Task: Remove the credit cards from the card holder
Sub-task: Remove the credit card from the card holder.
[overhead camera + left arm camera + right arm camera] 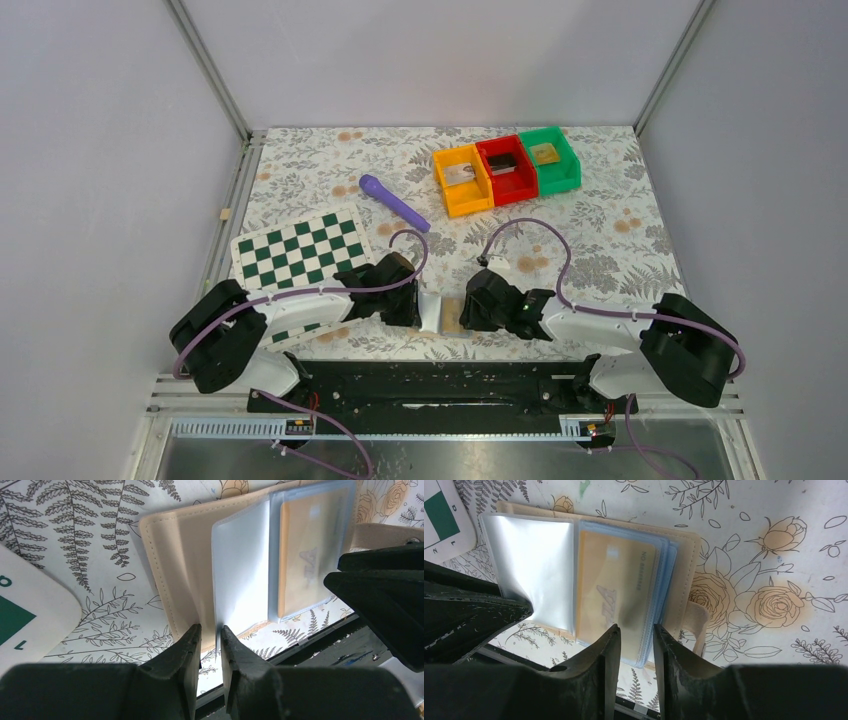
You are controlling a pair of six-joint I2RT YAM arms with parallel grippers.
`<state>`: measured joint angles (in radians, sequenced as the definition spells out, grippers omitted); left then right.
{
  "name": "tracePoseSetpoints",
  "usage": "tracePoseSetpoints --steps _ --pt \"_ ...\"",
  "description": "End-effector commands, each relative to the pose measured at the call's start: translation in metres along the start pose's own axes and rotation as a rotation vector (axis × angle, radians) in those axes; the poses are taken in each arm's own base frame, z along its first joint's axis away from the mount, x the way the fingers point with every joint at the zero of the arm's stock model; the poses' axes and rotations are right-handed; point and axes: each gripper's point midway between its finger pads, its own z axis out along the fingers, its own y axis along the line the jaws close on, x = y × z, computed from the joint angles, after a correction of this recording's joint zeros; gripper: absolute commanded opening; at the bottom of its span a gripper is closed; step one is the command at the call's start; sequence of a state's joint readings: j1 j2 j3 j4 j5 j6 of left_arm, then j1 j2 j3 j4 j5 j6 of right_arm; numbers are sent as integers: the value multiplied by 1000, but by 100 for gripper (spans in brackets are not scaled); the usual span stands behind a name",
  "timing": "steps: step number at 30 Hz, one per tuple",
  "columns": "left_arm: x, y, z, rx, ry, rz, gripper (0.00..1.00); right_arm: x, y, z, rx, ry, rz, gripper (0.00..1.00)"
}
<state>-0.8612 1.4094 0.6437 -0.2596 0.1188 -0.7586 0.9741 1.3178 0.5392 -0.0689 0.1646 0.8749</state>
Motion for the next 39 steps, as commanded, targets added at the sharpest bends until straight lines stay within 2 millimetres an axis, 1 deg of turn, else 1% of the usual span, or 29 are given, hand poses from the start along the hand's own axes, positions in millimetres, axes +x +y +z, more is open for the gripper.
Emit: tracePoseSetpoints --steps 1,5,8,23,31,36,39 --pt "-7 -4 2 24 -32 11 21 -19 11 -10 -6 -48 -4 38" --pt "-6 -4 2 28 -29 8 21 -23 15 -17 -23 -60 3 39" --pt "-7 -4 3 29 -31 5 21 -25 18 -17 -28 -60 5 40" --pt "-4 -4 2 37 -27 0 21 -22 19 -2 1 -36 -7 40" --pt "-4 -6 3 43 -25 1 21 -19 21 2 -10 -19 -4 38" --pt "-4 -6 3 45 -24 1 21 -18 28 3 -38 -11 5 37" --pt "-3 -6 3 46 -22 1 21 -21 35 0 -80 -24 16 37"
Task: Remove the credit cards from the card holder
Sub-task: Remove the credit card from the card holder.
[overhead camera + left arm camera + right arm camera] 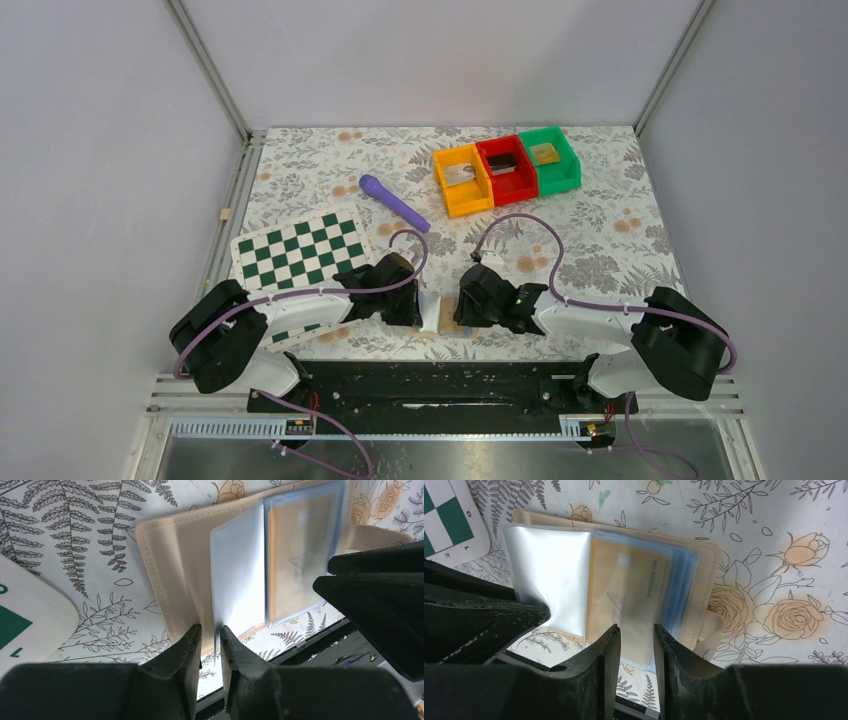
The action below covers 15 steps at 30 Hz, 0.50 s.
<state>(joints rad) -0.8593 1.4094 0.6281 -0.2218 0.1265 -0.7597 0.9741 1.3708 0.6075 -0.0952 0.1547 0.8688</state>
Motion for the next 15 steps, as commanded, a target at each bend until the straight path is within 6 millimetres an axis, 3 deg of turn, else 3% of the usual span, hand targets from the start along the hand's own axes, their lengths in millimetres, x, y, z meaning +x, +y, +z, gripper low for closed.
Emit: tracePoseSetpoints --steps 1,15 --pt "-3 -5 1 27 -12 1 21 -15 26 -4 -98 -42 29 37" --pt "-2 -5 1 30 -11 -2 21 -20 45 -11 -220 -71 65 37"
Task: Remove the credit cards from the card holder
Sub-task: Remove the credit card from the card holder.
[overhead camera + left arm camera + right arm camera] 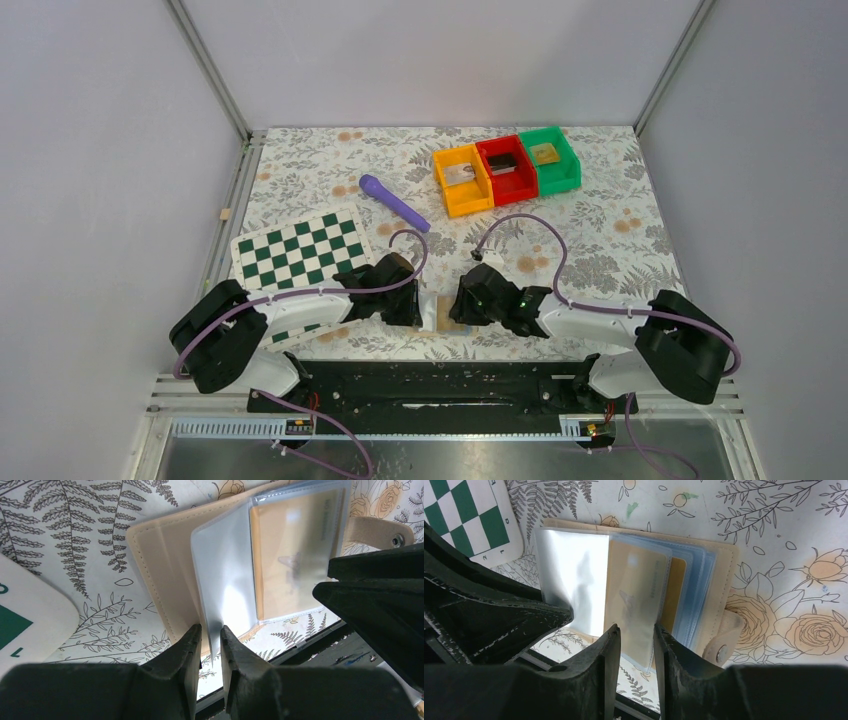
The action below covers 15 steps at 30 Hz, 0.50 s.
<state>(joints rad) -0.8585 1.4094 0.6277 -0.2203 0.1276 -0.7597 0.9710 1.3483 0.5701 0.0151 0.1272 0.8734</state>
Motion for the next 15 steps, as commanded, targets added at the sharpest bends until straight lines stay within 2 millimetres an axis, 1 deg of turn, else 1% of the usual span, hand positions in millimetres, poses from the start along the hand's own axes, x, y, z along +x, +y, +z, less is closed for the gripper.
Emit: tracePoseSetpoints --steps 1,8,10,15 --pt "-2 -5 1 29 -10 -1 21 -14 33 -8 -136 -37 46 37" --pt "-3 -7 0 35 -13 0 21 -17 46 -14 -203 -44 48 36" --pt "-3 -7 0 37 -12 0 21 -14 50 -12 -228 -30 46 36" --pt "-5 -11 -3 53 -21 -3 21 -6 54 -7 -247 11 41 36"
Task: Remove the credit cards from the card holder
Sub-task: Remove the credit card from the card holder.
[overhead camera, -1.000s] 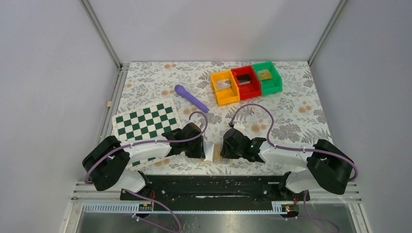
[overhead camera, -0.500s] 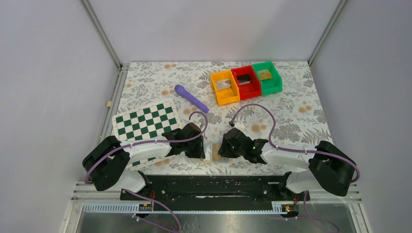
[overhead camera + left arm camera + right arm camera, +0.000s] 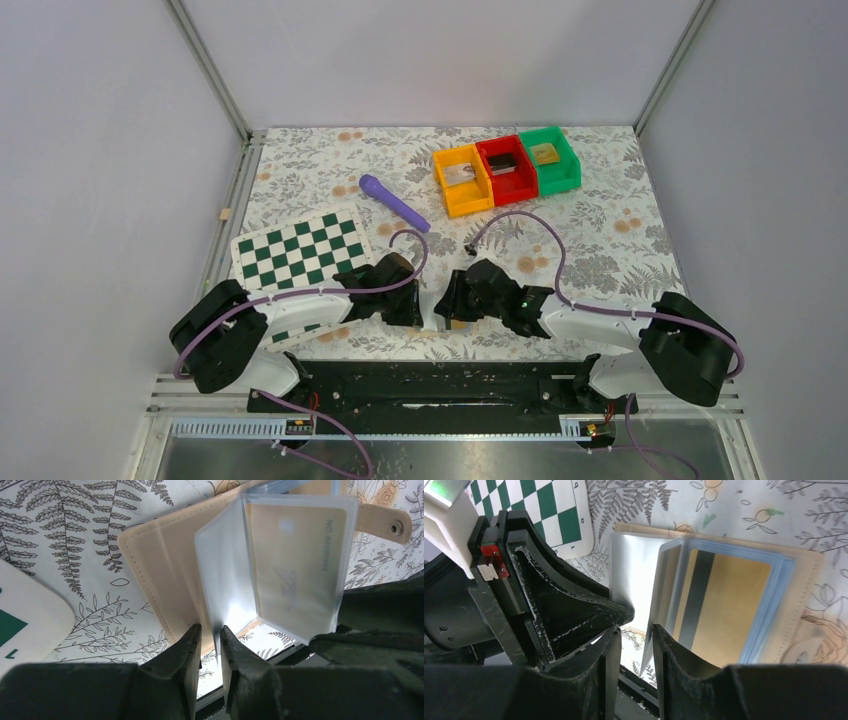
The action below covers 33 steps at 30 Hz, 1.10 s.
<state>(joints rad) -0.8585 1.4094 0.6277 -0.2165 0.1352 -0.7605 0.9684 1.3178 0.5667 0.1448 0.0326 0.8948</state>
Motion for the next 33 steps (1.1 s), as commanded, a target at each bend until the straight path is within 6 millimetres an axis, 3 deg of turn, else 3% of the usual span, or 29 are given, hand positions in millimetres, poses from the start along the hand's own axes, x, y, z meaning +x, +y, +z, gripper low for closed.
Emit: tracePoseSetpoints --steps 1,17,33 --pt "-5 -10 -4 47 -26 -4 21 6 13 5 -69 34 8 36" --pt "-10 2 -22 18 -67 -27 22 12 32 15 -125 99 -13 35" --pt "-26 17 -38 3 -113 -55 22 12 43 11 -149 99 -15 43"
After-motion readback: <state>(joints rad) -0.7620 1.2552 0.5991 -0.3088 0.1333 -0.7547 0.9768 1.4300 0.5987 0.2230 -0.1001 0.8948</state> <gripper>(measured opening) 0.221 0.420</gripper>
